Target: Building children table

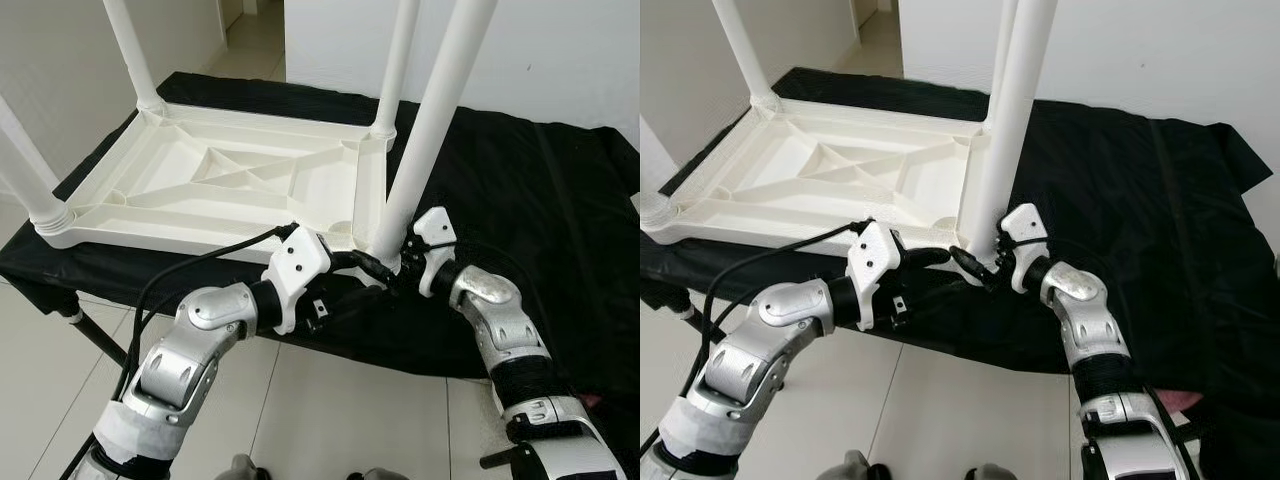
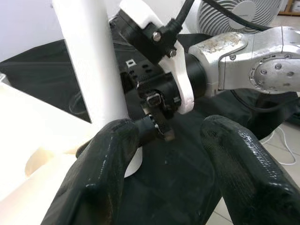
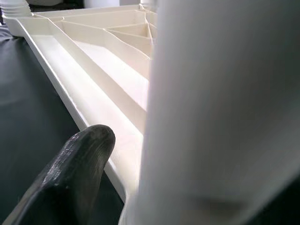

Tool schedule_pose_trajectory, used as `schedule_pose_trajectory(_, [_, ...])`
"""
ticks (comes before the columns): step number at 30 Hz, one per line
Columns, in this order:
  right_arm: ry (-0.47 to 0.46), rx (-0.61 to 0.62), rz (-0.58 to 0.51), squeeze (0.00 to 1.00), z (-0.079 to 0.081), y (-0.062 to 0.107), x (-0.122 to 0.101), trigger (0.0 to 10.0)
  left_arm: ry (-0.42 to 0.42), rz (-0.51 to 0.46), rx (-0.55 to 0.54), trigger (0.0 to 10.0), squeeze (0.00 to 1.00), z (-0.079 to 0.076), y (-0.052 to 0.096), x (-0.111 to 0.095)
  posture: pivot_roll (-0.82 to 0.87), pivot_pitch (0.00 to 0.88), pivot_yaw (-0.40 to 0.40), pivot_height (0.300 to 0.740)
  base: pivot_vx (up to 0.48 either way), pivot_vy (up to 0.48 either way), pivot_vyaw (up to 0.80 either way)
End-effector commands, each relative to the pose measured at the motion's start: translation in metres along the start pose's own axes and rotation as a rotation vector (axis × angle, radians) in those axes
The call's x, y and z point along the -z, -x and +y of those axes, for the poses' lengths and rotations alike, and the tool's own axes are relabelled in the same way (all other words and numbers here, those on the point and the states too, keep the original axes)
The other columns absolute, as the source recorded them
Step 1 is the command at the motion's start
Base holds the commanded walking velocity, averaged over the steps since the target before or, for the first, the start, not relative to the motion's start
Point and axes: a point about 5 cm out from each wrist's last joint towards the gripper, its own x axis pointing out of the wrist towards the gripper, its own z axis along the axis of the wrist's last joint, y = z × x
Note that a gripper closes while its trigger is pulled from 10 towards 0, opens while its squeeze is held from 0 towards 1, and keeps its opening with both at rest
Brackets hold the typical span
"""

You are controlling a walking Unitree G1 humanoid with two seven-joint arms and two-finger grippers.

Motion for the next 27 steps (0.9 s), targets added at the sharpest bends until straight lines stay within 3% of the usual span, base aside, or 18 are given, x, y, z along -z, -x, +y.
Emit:
schedule_pose_trajectory(1, [-0.004, -0.025, 0.012, 0.00, -0.001, -0.006, 0.002, 9.1, 0.003, 0.009, -0.016, 10.0, 0.00, 0.000, 0.002, 0.001, -0.07, 0.027, 0.017, 0.740, 0.000, 0.000, 0.00])
schedule_pose_trajectory(2, [-0.011, -0.044, 0.019, 0.00, -0.002, -0.012, 0.003, 2.9, 0.002, 0.010, -0.016, 10.0, 0.00, -0.001, 0.003, 0.001, -0.06, 0.023, 0.015, 0.740, 0.000, 0.000, 0.00])
schedule_pose_trajectory(3, [-0.011, -0.044, 0.019, 0.00, -0.002, -0.012, 0.003, 2.9, 0.002, 0.010, -0.016, 10.0, 0.00, -0.001, 0.003, 0.001, -0.06, 0.023, 0.015, 0.740, 0.000, 0.000, 0.00])
schedule_pose_trajectory(4, [-0.014, -0.065, 0.027, 0.00, -0.002, -0.015, 0.004, 0.0, 0.000, 0.013, -0.016, 10.0, 0.00, -0.001, 0.003, 0.001, -0.06, 0.020, 0.014, 0.740, 0.000, 0.000, 0.00])
schedule_pose_trajectory(16, [-0.047, -0.081, 0.059, 0.00, -0.005, -0.003, 0.018, 0.0, 0.004, 0.016, -0.019, 10.0, 0.00, -0.004, 0.003, 0.002, -0.07, 0.019, 0.009, 0.740, 0.000, 0.000, 0.00])
schedule_pose_trajectory(17, [-0.048, -0.069, 0.054, 0.00, -0.005, -0.001, 0.018, 9.8, 0.005, 0.015, -0.018, 10.0, 0.00, -0.005, 0.003, 0.002, -0.07, 0.019, 0.009, 0.740, 0.000, 0.000, 0.00])
schedule_pose_trajectory(20, [-0.045, -0.034, 0.044, 0.00, -0.004, -0.001, 0.018, 10.0, 0.008, 0.014, -0.017, 10.0, 0.00, -0.005, 0.002, 0.002, -0.07, 0.022, 0.007, 0.740, 0.000, 0.000, 0.00])
schedule_pose_trajectory(22, [-0.052, 0.105, 0.028, 0.00, 0.000, -0.001, 0.014, 10.0, 0.014, 0.008, -0.019, 10.0, 0.00, -0.004, -0.001, 0.003, -0.10, 0.036, 0.003, 0.740, 0.000, 0.000, 0.00])
schedule_pose_trajectory(27, [-0.051, 0.201, 0.000, 0.00, 0.002, -0.004, 0.010, 10.0, 0.018, 0.004, -0.021, 10.0, 0.00, -0.004, -0.002, 0.004, -0.10, 0.041, 0.002, 0.740, 0.000, 0.000, 0.00])
